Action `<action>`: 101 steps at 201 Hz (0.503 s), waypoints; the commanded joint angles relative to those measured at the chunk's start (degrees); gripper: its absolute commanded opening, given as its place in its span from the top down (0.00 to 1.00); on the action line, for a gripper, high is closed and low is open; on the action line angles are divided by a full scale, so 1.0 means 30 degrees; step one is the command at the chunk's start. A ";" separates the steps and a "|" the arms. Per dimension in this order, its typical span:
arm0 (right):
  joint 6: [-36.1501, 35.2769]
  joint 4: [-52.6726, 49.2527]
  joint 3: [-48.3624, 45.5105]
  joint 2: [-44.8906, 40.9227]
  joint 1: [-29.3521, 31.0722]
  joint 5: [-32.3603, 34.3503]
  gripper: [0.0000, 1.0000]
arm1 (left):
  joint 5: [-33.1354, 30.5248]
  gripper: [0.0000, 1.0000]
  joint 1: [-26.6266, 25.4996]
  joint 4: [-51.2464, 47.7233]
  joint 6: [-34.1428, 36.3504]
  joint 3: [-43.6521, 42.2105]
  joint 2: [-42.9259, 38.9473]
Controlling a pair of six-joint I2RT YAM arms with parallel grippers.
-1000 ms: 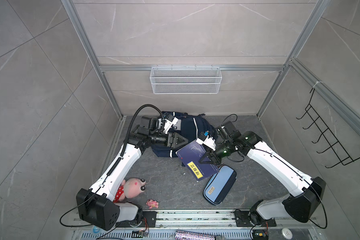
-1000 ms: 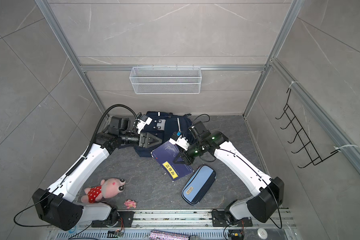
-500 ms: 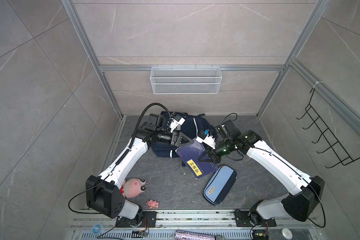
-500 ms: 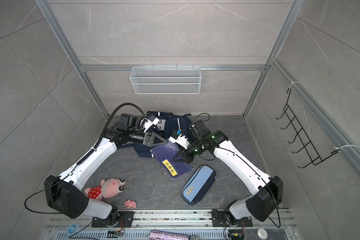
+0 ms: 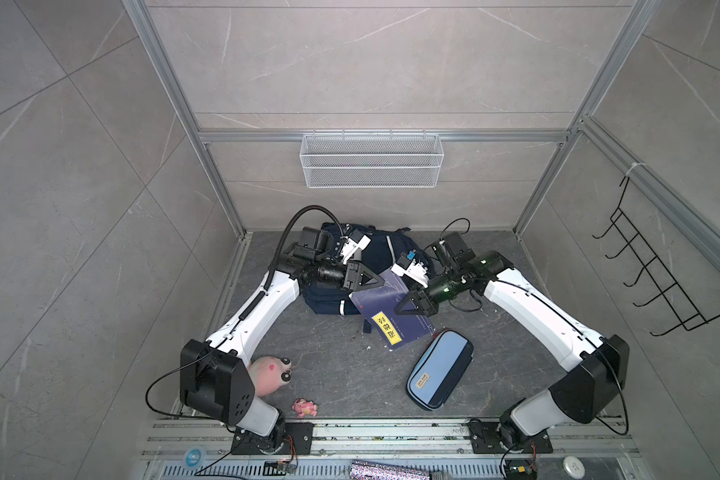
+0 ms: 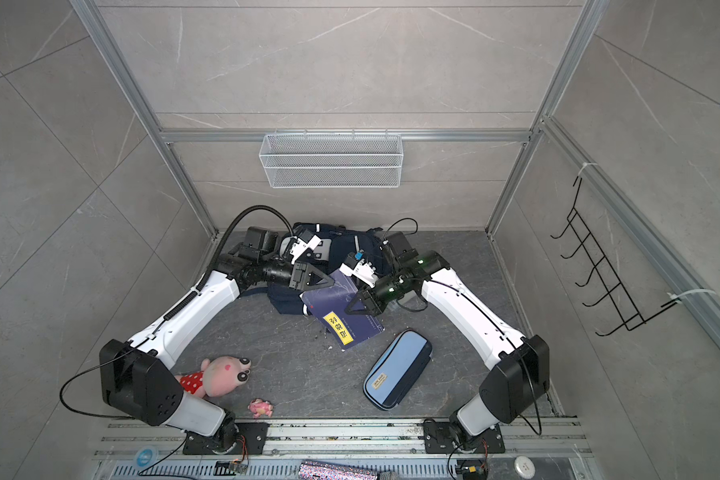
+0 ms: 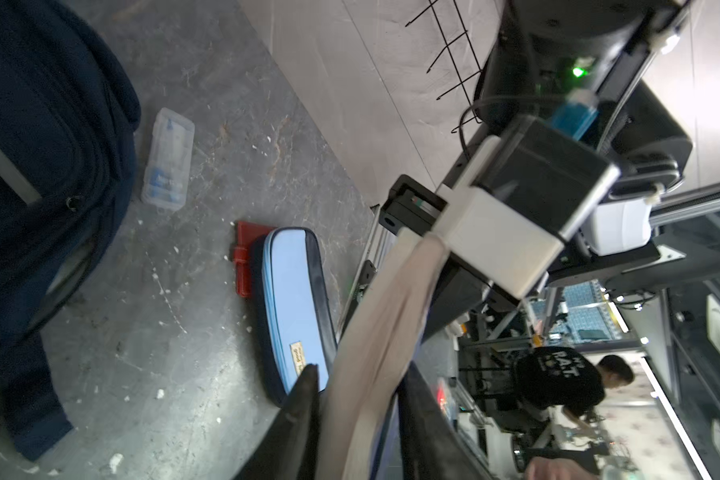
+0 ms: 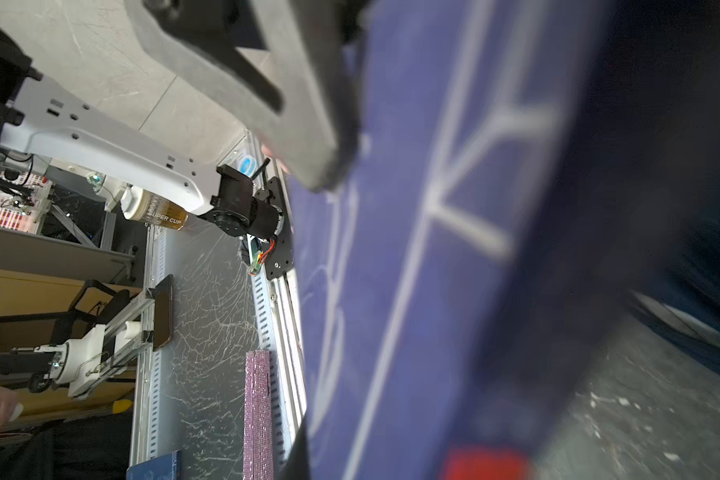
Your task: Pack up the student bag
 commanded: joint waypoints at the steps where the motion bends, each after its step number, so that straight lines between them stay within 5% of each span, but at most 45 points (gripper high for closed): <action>1: -0.0226 0.1850 0.1456 0.0622 -0.0306 -0.0404 1.00 | 0.1277 0.86 -0.0258 -0.0510 -0.0227 0.0402 0.0021; 19: 0.0036 0.1942 0.1777 0.1014 -0.0436 -0.0233 0.98 | 0.1361 1.00 -0.0213 -0.0273 -0.0398 0.0364 0.0113; 35: 0.0190 0.1945 0.2000 0.1222 -0.0500 -0.0116 0.93 | 0.1466 1.00 -0.0034 0.0617 -0.1019 0.0103 0.0059; 101: 0.2131 0.3260 -0.0262 -0.0824 -0.1775 0.0504 0.43 | 0.0913 1.00 0.1982 0.7381 -0.5812 -0.0687 -0.0211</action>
